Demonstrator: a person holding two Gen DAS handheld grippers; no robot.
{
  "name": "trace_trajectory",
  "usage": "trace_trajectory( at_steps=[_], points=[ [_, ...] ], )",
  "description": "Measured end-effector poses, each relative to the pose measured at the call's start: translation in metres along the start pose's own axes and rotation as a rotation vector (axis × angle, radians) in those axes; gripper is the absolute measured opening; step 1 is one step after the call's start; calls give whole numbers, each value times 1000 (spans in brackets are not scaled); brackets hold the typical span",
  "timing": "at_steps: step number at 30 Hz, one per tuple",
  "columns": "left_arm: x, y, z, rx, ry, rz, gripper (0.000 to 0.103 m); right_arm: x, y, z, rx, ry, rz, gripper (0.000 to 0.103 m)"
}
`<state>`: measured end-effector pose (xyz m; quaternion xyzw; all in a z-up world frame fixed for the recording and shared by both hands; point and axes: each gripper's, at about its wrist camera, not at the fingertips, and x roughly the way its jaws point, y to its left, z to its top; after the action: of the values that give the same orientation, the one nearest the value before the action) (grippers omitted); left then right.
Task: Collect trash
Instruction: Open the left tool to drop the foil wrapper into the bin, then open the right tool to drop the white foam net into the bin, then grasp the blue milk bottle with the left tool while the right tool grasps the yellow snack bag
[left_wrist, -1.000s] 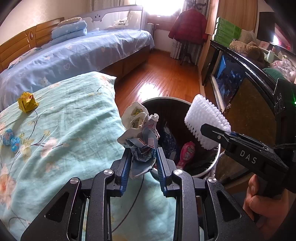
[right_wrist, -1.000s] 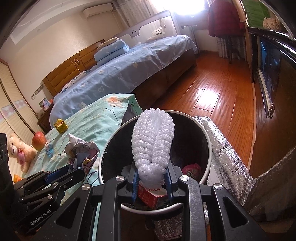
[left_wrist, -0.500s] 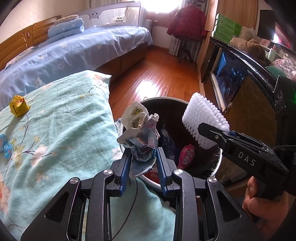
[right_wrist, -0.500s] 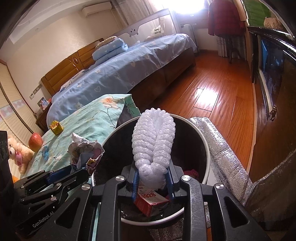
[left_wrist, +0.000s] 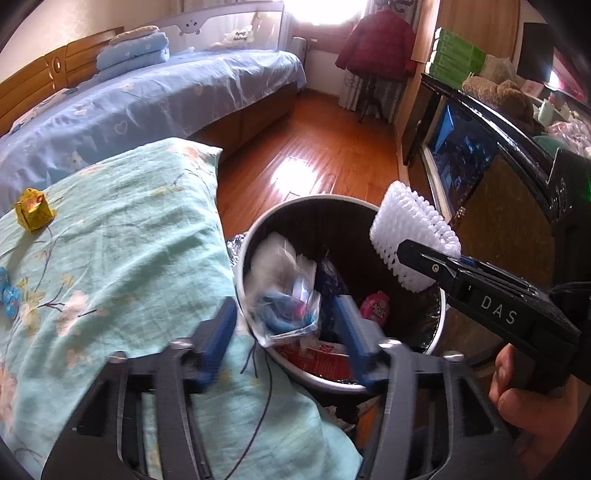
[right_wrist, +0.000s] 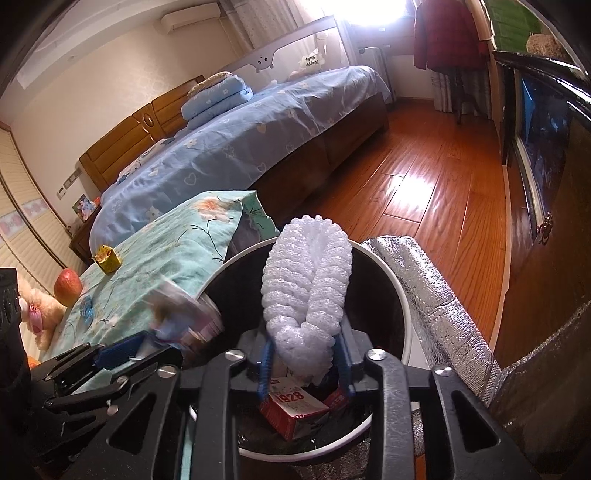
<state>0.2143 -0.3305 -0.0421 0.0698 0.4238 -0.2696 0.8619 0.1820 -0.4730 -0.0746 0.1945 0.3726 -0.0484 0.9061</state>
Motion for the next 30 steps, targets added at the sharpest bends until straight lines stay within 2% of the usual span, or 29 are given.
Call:
trace_trajectory(
  at_steps=[5,11,17,30],
  points=[
    [-10,10,-7,-26,-5,-5,66,-3,0,0,11,-6,13,58],
    [-20,31,-26,-78,1,12,67,-11,10,-4,8,-19,43,75],
    [-32,71,-46,-175,7,45,67,-18,33,-6,-19,-34,67,84],
    [-66,155,-83,-342,-24,144,68,-1,105,-22,-129,8,163,85]
  ],
)
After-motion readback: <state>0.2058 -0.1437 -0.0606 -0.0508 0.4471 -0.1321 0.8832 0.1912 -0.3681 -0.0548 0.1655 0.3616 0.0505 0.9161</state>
